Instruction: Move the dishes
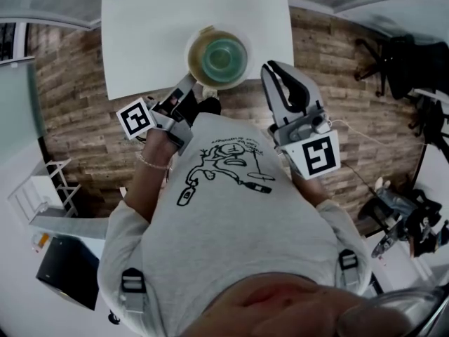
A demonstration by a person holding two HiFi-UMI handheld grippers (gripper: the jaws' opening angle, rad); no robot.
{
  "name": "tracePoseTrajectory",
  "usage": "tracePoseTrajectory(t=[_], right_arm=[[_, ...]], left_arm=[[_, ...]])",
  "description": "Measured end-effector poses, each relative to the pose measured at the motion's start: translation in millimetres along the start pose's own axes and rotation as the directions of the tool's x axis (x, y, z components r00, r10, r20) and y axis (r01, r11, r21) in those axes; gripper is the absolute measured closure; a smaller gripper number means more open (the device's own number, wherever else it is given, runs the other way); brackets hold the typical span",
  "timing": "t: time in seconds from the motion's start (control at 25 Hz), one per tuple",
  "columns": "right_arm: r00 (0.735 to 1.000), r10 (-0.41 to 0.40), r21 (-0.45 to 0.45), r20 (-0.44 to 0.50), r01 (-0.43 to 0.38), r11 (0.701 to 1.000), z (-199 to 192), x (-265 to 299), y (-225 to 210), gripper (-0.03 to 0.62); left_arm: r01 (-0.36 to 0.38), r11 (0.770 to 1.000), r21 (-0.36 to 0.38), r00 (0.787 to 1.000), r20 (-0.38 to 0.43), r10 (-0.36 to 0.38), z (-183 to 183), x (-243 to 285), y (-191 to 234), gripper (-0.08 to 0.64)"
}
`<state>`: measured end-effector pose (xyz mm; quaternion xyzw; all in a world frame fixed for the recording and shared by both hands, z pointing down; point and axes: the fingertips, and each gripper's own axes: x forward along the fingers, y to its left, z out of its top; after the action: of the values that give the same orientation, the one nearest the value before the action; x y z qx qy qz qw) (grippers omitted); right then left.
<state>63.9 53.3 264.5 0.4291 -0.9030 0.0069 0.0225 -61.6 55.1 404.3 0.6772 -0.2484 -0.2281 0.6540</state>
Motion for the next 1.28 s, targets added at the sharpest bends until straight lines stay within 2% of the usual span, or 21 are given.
tracePoseTrajectory(t=[0.4,0.76,1.28], right_arm=[[1.000,0.022,-0.004,-0.001,-0.022,1.000,7.5,72.3,-28.0,0.552],[1.000,0.025,-0.011,0.004,-0.025,1.000,10.2,118.1,-38.1,0.551],[0.999,0.029,0.004,0.037,-0.030,1.000,12.1,103.1,-37.1,0.551]], left_arm=[[0.004,1.000,-0.004,1.000,0.011,-0.004,66.7,28.5,1.6,0.551],[0.012,1.000,-0.009,1.000,0.008,-0.012,106.4,40.1,2.0,0.551],[0.005,1.000,0.013,1.000,0.020,-0.006,104.0,38.7,-1.2,0.551]])
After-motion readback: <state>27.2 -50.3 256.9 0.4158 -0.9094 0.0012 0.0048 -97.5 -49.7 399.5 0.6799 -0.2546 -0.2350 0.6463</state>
